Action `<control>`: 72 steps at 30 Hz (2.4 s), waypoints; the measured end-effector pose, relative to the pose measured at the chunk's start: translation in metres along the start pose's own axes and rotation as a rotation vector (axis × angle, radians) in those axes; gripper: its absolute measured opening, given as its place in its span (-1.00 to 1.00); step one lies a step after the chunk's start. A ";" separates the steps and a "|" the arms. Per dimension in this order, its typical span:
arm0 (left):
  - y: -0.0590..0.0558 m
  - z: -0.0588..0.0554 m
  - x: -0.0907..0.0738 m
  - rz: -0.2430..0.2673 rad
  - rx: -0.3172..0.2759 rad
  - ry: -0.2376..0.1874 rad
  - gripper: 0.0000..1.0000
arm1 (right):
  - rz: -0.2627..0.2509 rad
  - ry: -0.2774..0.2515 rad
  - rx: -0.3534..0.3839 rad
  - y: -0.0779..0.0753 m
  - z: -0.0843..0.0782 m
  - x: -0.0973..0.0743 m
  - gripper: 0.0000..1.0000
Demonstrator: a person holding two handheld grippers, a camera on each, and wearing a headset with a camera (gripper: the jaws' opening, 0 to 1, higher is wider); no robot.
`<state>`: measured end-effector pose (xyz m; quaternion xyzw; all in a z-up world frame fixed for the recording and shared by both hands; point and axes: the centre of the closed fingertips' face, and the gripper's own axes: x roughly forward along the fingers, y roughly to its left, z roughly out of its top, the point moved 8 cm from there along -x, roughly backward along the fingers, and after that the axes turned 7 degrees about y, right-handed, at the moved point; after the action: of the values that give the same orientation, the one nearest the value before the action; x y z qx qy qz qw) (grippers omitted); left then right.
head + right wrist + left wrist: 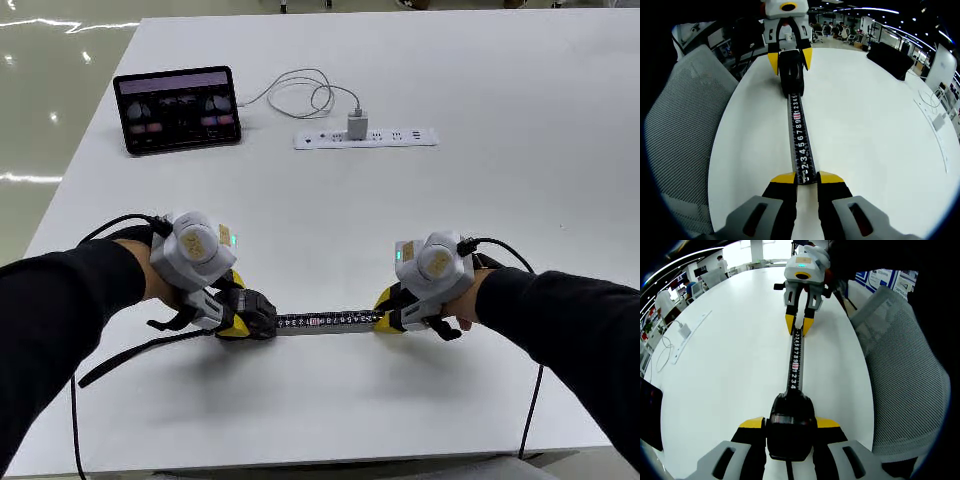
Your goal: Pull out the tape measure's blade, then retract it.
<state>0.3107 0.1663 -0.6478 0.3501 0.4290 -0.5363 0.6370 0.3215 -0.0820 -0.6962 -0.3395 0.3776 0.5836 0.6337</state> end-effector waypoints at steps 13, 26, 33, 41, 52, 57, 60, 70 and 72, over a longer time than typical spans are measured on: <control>0.001 0.000 0.000 0.001 -0.002 -0.001 -0.36 | 0.001 0.008 0.004 0.000 -0.006 -0.004 -0.79; 0.000 0.000 0.000 0.003 -0.004 -0.005 -0.36 | 0.001 0.015 0.015 -0.002 -0.012 -0.009 -0.79; 0.000 0.000 0.000 0.003 -0.006 -0.006 -0.36 | 0.000 0.017 0.012 -0.004 -0.015 -0.011 -0.79; 0.000 -0.001 0.000 0.004 -0.008 -0.009 -0.36 | -0.003 0.019 0.017 -0.004 -0.019 -0.013 -0.79; 0.001 -0.001 0.001 0.006 -0.009 -0.011 -0.36 | -0.007 0.018 0.025 -0.005 -0.022 -0.015 -0.79; 0.001 -0.002 0.001 0.006 -0.012 -0.011 -0.36 | -0.008 0.021 0.026 -0.006 -0.024 -0.016 -0.79; 0.002 -0.002 0.001 0.007 -0.011 -0.009 -0.36 | -0.009 0.022 0.027 -0.006 -0.026 -0.017 -0.79; 0.003 -0.002 0.002 0.005 -0.012 -0.008 -0.36 | -0.009 0.032 0.035 -0.007 -0.032 -0.021 -0.79; 0.004 -0.003 0.002 0.004 -0.012 -0.008 -0.36 | -0.009 0.033 0.037 -0.007 -0.033 -0.021 -0.79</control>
<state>0.3143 0.1685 -0.6511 0.3451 0.4288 -0.5339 0.6419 0.3249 -0.1216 -0.6937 -0.3391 0.3972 0.5679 0.6362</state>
